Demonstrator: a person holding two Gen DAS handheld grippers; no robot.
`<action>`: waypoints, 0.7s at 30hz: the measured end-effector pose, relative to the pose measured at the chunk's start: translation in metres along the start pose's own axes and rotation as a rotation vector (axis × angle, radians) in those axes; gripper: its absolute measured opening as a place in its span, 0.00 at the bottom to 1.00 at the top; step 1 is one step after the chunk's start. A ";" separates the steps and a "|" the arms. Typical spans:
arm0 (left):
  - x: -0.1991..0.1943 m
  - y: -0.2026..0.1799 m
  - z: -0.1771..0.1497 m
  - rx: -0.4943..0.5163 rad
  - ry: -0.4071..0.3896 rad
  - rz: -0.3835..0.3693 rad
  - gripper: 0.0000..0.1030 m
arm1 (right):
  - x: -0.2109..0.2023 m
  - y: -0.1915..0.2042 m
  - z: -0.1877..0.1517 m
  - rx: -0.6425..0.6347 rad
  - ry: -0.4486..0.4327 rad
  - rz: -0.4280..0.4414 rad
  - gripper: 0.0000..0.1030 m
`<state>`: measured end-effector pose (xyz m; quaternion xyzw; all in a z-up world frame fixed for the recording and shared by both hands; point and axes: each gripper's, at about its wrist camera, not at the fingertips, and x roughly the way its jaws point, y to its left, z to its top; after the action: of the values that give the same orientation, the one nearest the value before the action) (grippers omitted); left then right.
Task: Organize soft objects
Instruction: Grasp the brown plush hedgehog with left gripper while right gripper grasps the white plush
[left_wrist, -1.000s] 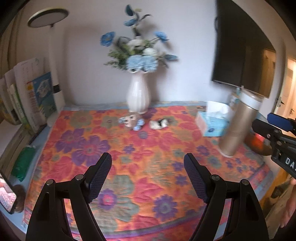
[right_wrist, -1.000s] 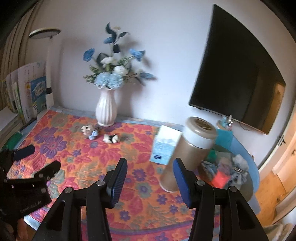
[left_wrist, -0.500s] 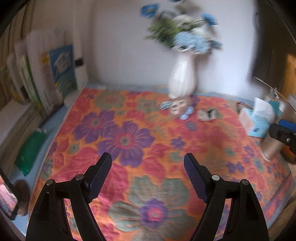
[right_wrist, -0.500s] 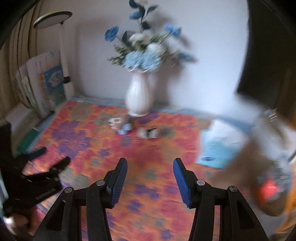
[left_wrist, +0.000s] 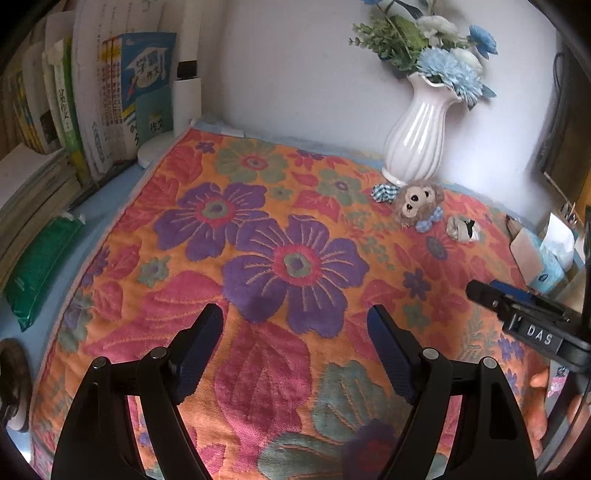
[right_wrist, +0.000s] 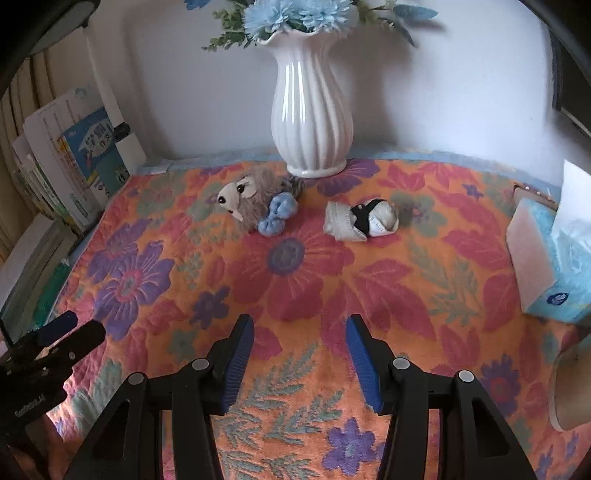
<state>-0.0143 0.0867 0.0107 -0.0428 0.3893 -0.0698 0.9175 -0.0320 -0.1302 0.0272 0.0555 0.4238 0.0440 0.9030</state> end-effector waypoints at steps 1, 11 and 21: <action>0.000 -0.001 0.000 0.003 -0.002 0.003 0.77 | -0.003 -0.002 0.000 0.007 -0.013 0.003 0.54; 0.004 0.001 -0.001 0.000 0.018 0.000 0.78 | -0.009 -0.042 -0.003 0.200 -0.016 0.025 0.83; 0.009 -0.006 0.003 0.019 0.128 -0.047 0.78 | -0.006 -0.048 -0.002 0.225 0.029 0.003 0.83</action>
<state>-0.0066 0.0791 0.0078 -0.0388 0.4452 -0.0978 0.8892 -0.0360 -0.1786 0.0236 0.1565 0.4392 -0.0015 0.8847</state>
